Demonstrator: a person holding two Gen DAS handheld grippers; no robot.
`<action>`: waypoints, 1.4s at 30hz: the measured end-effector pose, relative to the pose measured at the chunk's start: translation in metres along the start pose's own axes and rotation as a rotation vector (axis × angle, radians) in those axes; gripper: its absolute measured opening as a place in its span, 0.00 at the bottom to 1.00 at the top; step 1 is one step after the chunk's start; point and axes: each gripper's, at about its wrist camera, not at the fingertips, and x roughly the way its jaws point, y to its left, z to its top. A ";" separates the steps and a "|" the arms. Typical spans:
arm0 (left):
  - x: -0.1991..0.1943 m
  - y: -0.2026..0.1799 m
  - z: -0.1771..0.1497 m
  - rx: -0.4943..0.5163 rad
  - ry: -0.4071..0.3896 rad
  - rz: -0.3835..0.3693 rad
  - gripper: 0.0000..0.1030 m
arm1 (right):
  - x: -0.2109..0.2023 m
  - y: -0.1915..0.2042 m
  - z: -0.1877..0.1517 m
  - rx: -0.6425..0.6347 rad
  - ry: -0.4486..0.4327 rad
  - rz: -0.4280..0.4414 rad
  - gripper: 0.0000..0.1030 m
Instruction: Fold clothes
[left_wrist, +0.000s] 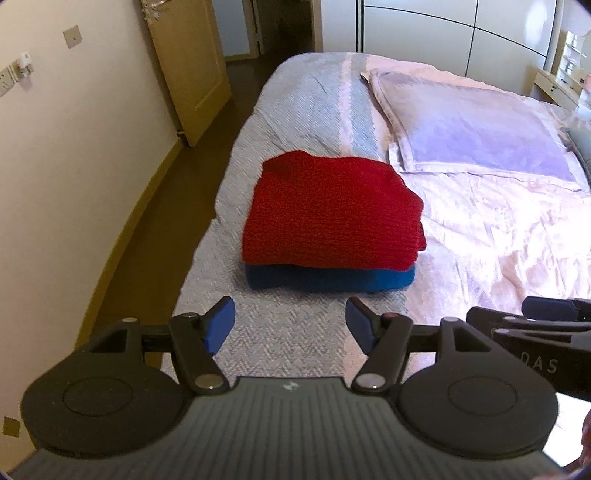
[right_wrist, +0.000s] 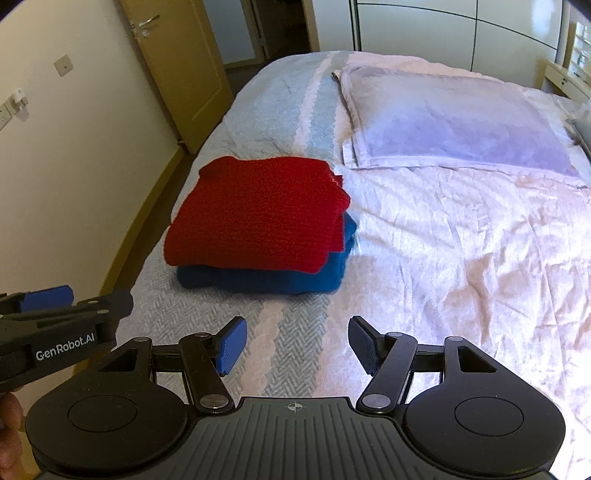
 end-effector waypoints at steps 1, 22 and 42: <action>0.003 0.000 0.000 0.001 0.004 -0.005 0.61 | 0.002 0.000 0.000 0.001 0.005 -0.005 0.63; 0.049 -0.008 0.004 0.011 0.082 -0.032 0.61 | 0.044 -0.009 0.007 -0.013 0.103 -0.051 0.63; 0.071 0.001 0.007 0.005 0.102 -0.024 0.61 | 0.070 -0.011 0.014 -0.006 0.149 -0.047 0.63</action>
